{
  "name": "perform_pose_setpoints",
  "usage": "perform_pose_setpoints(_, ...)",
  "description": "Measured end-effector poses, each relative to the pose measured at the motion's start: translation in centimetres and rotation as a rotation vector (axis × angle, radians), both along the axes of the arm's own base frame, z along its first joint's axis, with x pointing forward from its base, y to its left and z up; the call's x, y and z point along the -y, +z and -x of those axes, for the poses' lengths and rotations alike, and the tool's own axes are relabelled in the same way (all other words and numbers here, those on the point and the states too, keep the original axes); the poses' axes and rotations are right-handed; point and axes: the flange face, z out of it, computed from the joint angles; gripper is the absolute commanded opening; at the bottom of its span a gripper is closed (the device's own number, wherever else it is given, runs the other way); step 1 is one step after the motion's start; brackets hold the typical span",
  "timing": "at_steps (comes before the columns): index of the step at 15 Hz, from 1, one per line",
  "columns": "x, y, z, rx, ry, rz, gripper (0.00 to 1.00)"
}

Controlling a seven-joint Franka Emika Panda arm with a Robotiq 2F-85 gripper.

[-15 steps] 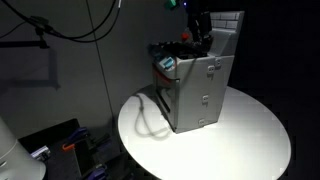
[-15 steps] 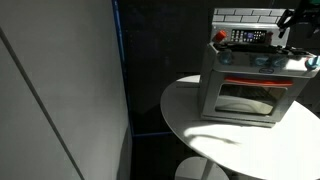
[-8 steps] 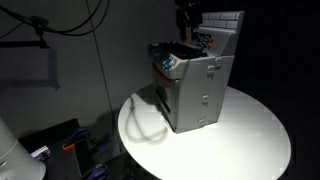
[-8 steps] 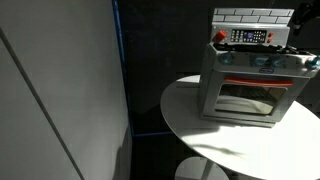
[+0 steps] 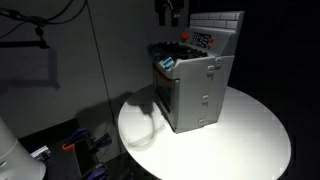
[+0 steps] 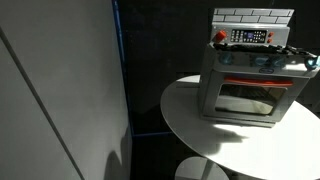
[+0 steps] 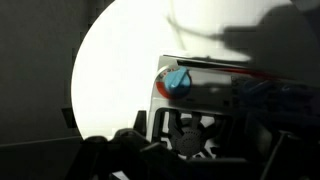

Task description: Push the top right button on the toy stove

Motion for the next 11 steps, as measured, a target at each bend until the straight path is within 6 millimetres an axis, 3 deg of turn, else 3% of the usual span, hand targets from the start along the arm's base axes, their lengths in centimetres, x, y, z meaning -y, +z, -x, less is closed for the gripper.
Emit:
perform_pose_setpoints(6, -0.8, 4.9, 4.5, 0.026, 0.009, -0.019, 1.0)
perform_pose_setpoints(11, -1.0, 5.5, 5.5, 0.026, 0.01, -0.027, 1.0)
